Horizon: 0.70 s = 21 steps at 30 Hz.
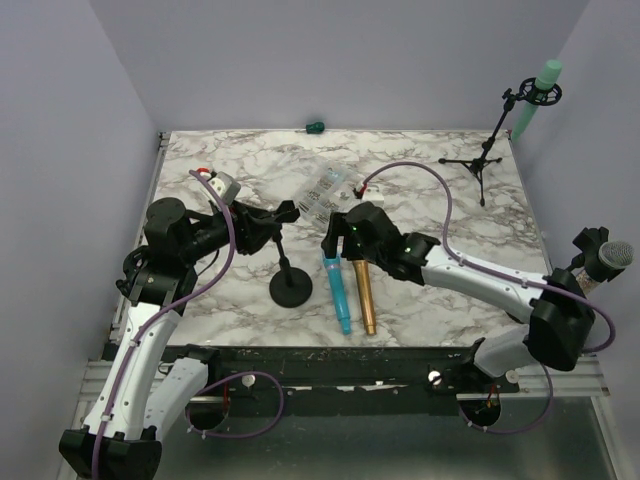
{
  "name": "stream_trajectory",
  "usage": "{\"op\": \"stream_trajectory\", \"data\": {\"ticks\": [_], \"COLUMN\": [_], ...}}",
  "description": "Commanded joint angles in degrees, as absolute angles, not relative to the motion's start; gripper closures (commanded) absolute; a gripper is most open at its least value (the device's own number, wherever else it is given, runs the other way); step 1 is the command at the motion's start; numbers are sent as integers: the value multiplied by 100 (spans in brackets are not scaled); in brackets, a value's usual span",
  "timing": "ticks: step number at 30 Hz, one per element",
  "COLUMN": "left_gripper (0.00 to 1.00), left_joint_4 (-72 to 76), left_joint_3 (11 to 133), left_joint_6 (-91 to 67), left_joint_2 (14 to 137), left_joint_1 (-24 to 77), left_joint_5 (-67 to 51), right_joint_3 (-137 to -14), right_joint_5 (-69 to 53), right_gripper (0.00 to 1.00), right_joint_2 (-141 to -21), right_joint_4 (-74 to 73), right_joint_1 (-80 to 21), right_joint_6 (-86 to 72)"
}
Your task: Remove the microphone from the stand
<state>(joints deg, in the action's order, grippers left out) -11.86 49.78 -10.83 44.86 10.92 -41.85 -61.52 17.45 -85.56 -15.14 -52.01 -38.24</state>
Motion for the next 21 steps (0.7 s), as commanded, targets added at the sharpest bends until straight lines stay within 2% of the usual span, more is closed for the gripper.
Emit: {"op": "stream_trajectory", "data": {"ticks": [1, 6, 21], "left_gripper": [50, 30, 2], "left_joint_4": [-892, -855, -171], "left_joint_3": [4932, 4922, 4696], "left_joint_6": [-1187, -1227, -1613], "left_joint_2": [4368, 4418, 4164], "left_joint_1": [1117, 1116, 1134], "left_joint_5": [-4267, -4410, -5234], "right_joint_3": [-5674, -5455, -5256], "right_joint_5": [2142, 2305, 2503], "right_gripper": [20, 19, 16], "right_joint_2": [-7989, -7679, -7245], "right_joint_4": [-1169, -1134, -1230], "right_joint_1": [-5187, -5186, -5186], "right_joint_6": [-3661, -3638, -3550]}}
